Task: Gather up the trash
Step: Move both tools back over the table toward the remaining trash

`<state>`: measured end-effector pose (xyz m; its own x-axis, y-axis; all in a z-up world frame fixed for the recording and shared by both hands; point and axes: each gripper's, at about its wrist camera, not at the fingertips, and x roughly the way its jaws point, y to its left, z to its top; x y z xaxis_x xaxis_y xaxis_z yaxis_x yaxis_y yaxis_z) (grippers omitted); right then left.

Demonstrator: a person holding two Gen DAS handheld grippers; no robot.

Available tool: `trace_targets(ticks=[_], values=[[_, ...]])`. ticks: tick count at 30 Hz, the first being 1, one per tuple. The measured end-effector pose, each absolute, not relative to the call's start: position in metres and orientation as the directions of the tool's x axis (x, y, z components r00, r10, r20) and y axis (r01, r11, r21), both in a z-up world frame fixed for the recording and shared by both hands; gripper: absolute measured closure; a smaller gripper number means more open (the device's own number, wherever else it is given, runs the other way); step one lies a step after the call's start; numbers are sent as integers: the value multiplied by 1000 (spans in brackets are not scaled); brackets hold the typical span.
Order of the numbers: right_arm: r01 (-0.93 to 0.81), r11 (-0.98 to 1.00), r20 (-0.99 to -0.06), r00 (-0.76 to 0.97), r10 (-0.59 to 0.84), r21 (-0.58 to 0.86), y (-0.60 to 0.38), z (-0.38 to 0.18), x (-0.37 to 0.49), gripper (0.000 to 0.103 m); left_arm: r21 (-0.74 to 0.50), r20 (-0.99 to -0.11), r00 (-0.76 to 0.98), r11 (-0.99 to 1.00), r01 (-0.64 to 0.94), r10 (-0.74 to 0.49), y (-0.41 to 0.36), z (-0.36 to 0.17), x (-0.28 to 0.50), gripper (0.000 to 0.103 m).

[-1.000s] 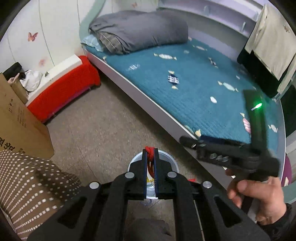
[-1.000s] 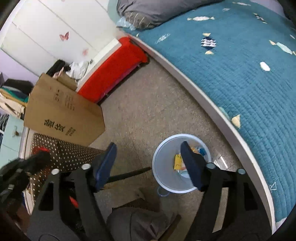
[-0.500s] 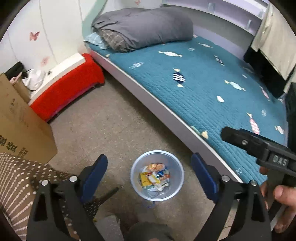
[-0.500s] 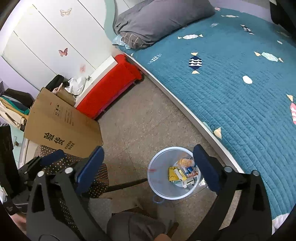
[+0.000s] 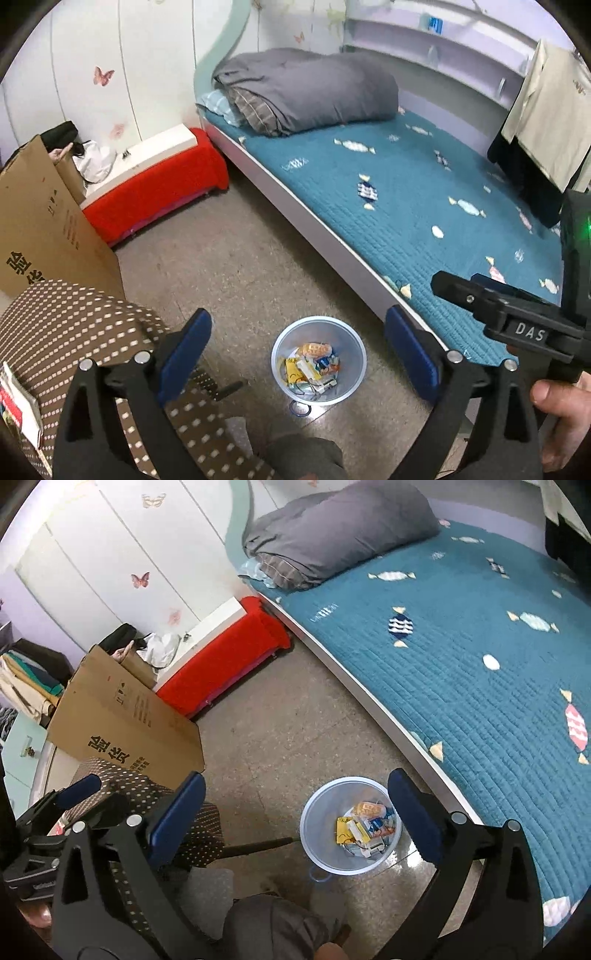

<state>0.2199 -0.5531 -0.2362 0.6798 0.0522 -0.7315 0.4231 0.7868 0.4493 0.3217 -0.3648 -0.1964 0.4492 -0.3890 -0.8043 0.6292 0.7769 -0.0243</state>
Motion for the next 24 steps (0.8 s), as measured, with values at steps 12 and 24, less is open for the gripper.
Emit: trace_targets(ticks=[12, 24], values=[[320, 856, -683, 728, 52, 407, -494, -173, 220, 6, -44, -708, 557, 815, 578, -434, -288, -136, 293, 9], [176, 929, -628, 775, 73, 325, -409, -114, 220, 6, -69, -623, 656, 865, 498, -427, -188, -96, 273, 7]])
